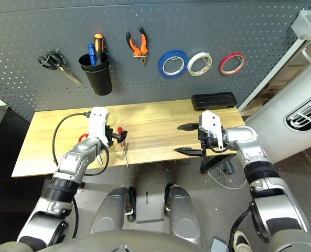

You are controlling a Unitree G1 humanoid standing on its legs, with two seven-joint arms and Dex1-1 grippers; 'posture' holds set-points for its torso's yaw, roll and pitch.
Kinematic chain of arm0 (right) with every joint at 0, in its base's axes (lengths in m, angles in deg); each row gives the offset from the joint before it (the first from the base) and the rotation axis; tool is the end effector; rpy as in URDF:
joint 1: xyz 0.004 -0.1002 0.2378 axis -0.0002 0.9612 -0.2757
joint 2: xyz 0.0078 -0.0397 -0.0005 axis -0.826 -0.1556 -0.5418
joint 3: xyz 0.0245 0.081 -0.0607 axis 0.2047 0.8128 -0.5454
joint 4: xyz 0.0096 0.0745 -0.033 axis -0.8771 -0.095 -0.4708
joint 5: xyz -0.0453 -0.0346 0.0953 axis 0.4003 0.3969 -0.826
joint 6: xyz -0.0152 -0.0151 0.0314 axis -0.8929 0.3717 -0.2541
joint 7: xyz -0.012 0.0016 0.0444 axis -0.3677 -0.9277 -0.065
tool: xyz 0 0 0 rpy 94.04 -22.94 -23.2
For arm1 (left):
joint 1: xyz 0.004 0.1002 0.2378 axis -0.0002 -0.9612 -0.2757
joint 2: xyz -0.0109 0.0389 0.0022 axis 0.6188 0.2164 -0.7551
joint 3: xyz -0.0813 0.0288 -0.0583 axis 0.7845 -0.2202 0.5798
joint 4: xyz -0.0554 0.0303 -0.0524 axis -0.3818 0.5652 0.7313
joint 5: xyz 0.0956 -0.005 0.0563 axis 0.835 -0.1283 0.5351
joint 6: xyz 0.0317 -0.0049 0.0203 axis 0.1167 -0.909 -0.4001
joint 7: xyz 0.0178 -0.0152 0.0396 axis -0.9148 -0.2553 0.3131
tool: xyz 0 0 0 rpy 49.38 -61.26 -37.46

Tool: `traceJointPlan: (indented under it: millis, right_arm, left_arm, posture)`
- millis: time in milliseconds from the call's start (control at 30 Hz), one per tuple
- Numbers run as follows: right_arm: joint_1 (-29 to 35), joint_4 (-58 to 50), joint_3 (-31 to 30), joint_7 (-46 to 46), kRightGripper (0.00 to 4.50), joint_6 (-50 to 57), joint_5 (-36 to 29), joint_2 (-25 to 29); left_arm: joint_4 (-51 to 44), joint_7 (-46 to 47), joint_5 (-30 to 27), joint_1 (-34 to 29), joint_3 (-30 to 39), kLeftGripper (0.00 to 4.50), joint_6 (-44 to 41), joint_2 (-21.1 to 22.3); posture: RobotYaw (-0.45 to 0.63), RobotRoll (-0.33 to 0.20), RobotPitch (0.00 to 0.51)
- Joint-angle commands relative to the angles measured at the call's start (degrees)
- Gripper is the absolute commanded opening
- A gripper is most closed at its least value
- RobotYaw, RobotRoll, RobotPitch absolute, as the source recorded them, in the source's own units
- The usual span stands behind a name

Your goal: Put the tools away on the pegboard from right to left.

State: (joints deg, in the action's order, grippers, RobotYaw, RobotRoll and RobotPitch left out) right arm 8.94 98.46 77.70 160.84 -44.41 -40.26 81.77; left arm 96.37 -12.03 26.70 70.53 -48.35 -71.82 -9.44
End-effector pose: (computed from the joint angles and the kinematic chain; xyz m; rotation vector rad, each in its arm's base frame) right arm 0.2875 -0.2544 0.0619 -0.3272 0.2075 1.3258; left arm 0.2683 0.1477 0.0448 0.1130 0.5850 -0.2798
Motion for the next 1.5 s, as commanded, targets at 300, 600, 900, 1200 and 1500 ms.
traceJointPlan:
  millis: [300,600,900,1200,1500]
  right_arm:
    - [6.12,-10.31,0.60,-1.97,4.47,4.16,-1.51,0.91]
    - [10.51,-18.61,1.72,-4.71,4.50,8.98,-3.28,3.30]
    - [9.04,-16.22,1.66,-5.65,4.50,8.25,-3.06,3.41]
    - [2.74,-7.48,1.31,-4.08,4.50,4.50,-2.59,1.60]
    - [-5.52,-2.38,8.15,-4.24,4.50,7.70,-10.08,-3.33]
  left_arm:
    - [17.35,6.34,1.54,5.13,3.85,4.50,1.64,-5.99]
    - [30.73,7.35,1.93,10.04,5.51,3.21,6.64,-7.70]
    - [24.35,7.30,1.78,7.02,6.34,0.83,5.92,-7.68]
    - [-12.51,4.92,0.95,-7.10,4.61,0.83,-8.24,-4.29]
    - [-35.31,5.66,3.02,-14.74,6.59,0.83,-8.73,2.02]
  posture:
    - [-0.05,0.000,0.171]
    - [-0.10,0.000,0.182]
    - [-0.06,0.000,0.177]
    - [0.02,0.000,0.167]
    - [0.08,0.000,0.142]
